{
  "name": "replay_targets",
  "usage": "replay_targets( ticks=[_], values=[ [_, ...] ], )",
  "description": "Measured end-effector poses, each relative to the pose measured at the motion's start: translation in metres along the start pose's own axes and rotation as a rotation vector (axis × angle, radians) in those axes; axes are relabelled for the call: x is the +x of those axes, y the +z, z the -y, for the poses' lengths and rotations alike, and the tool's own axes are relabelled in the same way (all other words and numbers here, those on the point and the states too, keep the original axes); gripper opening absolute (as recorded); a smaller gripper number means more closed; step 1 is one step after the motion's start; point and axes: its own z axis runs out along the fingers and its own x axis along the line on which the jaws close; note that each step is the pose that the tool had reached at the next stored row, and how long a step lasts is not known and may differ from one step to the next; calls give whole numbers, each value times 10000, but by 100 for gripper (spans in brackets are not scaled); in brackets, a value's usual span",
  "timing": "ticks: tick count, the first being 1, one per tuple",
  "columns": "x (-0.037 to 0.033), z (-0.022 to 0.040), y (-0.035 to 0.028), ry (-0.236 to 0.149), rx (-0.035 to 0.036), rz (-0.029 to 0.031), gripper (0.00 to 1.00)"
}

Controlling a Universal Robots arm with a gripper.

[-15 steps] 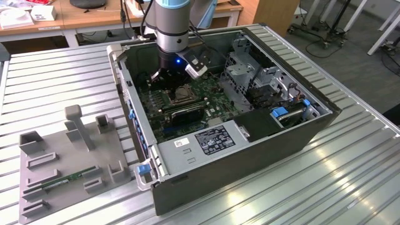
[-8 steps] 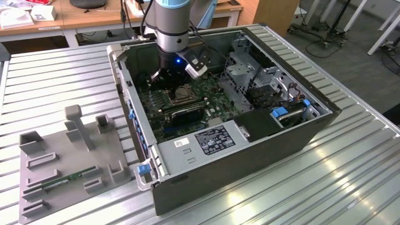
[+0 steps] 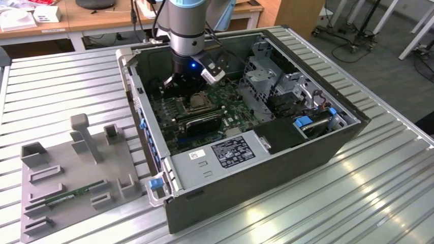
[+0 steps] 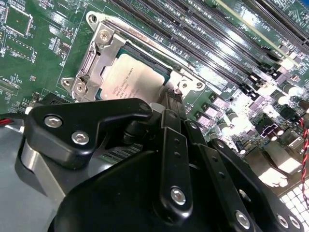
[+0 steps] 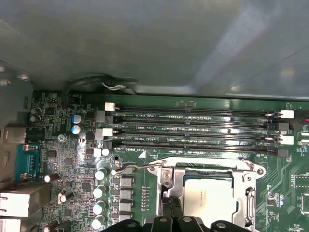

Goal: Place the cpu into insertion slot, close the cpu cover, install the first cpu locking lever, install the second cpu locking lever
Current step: 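Close the cpu cover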

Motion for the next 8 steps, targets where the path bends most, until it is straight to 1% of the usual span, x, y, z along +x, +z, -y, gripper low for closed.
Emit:
replay_targets(
  ticks=[3,8],
  values=[
    [0,0,-18,0,-1,1,11],
    [-1,-2,-91,0,-2,1,11]
  ],
)
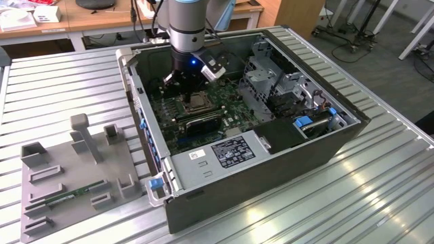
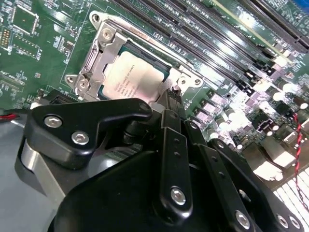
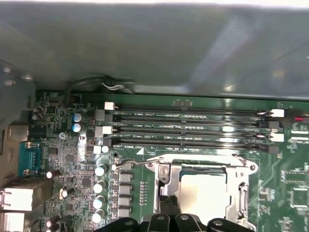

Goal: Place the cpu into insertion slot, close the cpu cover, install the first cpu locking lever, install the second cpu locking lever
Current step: 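Close the cpu cover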

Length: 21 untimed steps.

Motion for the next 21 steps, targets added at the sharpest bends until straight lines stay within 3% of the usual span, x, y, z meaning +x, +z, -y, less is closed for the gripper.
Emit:
replay_targets(
  ticks=[11,16,21],
  values=[
    [-2,-4,-232,0,3,-1,11],
    [-9,-4,-235,-2,4,-2,11],
    [-110,-2,-233,1,3,-1,11]
  ],
)
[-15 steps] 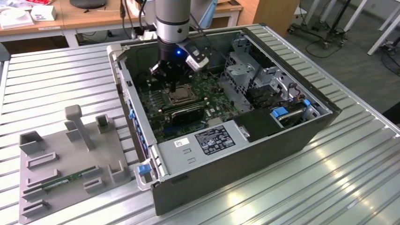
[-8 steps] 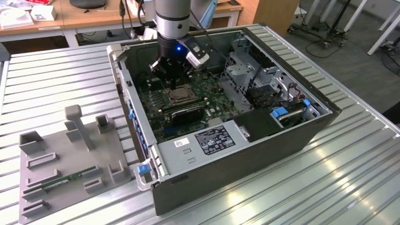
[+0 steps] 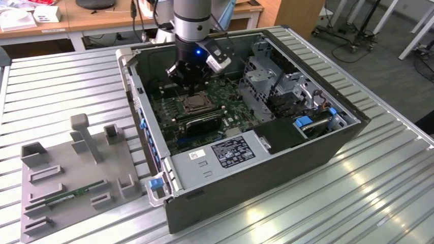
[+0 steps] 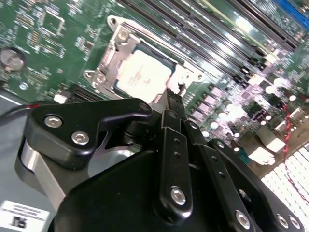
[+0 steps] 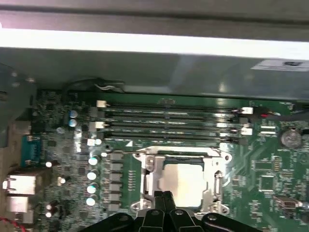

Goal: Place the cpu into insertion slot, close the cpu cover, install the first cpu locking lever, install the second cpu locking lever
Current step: 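Close the cpu cover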

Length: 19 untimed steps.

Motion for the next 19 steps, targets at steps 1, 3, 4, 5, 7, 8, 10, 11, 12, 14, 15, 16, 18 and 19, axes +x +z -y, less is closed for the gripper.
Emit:
replay_targets(
  ticks=[1,3,4,5,7,8,10,11,12,14,15,16,18,19],
  values=[
    [-25,1,0,-1,-1,0,11],
    [-85,2,1,-2,0,0,11],
    [-115,3,1,0,0,0,11],
    [-147,3,2,-1,0,0,11],
    [-210,5,2,-1,0,0,11],
    [-226,6,2,-1,0,-1,11],
    [-228,6,2,-1,0,0,11],
    [-228,6,3,0,-1,1,11],
    [-228,9,3,-1,-1,1,11],
    [-228,14,3,-1,-2,1,11],
    [-228,15,1,1,0,0,11],
    [-228,16,0,0,0,0,11],
    [-228,17,-1,-1,-1,1,11],
    [-228,17,-1,-1,-2,1,11]
  ],
)
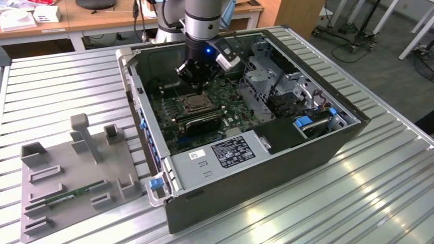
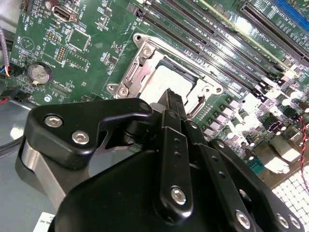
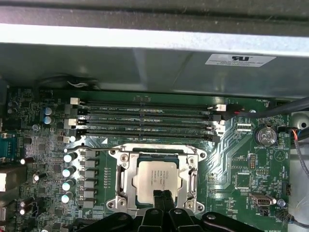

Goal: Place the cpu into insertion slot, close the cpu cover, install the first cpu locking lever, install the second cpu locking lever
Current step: 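Close the cpu cover, then install the first cpu locking lever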

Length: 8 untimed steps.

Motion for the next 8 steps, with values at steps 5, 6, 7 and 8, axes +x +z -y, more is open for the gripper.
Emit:
replay_targets(
  ticks=[5,6,7,8],
  values=[
    [0,6,-1,-1,1,-1,11],
    [0,6,-1,0,2,0,11],
    [0,6,-1,0,1,-1,11],
    [0,6,-1,0,1,0,11]
  ],
)
